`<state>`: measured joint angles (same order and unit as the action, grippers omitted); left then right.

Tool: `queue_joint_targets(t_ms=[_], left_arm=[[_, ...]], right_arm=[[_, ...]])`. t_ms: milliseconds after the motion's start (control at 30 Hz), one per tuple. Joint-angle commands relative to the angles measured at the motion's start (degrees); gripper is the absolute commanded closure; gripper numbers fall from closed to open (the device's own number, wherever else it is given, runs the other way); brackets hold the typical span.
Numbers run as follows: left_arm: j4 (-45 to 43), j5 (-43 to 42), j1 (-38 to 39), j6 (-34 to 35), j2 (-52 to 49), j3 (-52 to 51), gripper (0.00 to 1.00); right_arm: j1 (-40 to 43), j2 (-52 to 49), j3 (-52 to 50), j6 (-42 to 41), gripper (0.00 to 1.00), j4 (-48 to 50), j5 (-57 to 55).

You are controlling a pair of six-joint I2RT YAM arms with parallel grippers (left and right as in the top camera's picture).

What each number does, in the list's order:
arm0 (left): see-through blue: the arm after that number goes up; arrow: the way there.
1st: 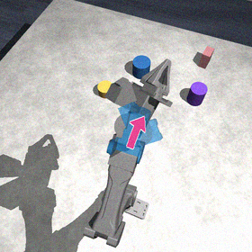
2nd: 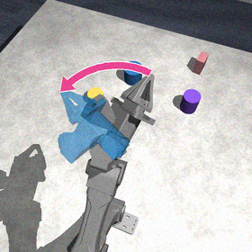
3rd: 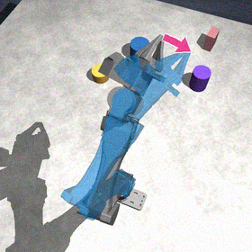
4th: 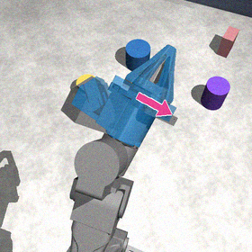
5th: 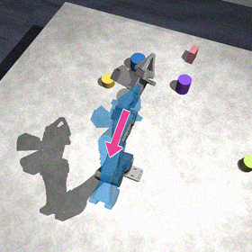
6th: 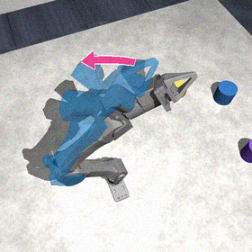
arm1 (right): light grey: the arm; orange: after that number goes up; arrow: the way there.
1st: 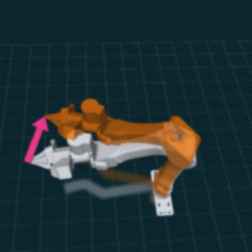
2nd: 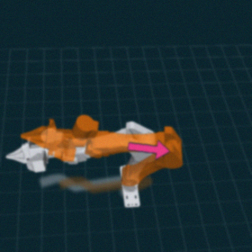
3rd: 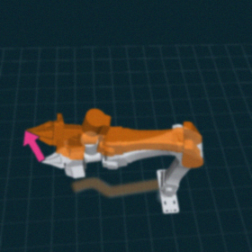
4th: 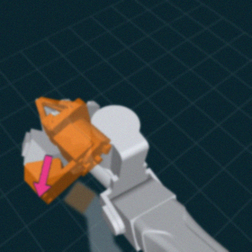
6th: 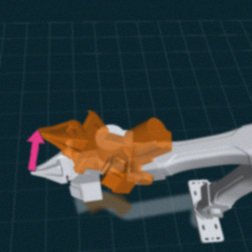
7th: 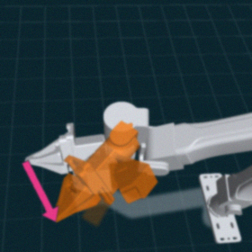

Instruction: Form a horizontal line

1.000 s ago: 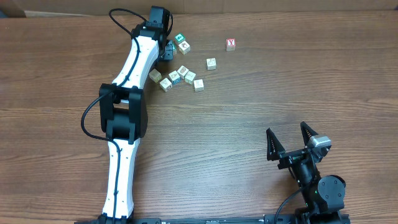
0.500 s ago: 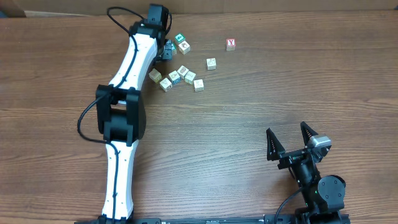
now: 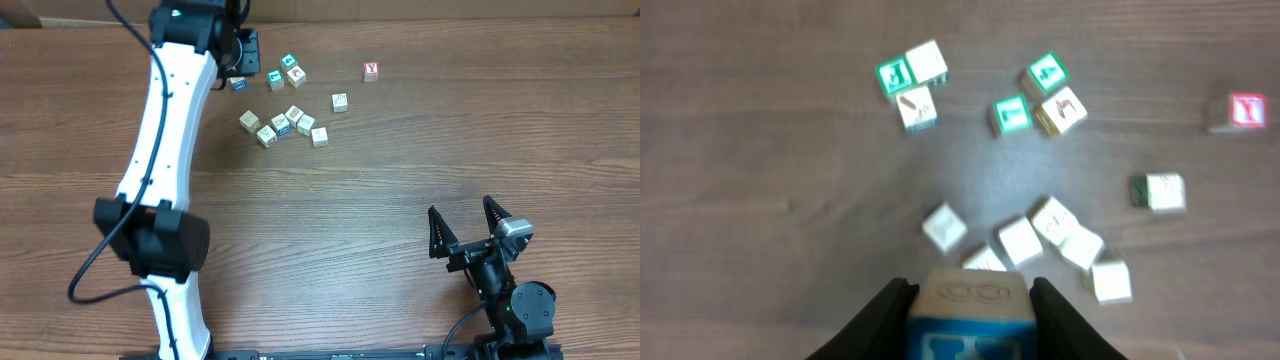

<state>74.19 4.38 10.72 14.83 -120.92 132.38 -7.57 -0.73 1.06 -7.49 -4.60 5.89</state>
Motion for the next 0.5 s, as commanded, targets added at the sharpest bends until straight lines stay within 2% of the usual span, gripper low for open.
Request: queue_joint_targets(t_ms=[0,300,467], left_arm=[[3.9,-2.4,-0.3,2.9,3.8,0.3,0.67],[19.9,-2.3,0.7,4.5,4.9,0.2,0.68],[22.6,-1.4,2.3,4.0,5.0,0.0,0.69]], right_arm=[[0.2,0.3,-0.6,-0.1,0.00,0.2,-0.4],[0.2,0.3,-0.6,-0.1,0.00,0.2,-0.4],[0.2,0.3,-0.6,-0.1,0.00,0.2,-0.4]])
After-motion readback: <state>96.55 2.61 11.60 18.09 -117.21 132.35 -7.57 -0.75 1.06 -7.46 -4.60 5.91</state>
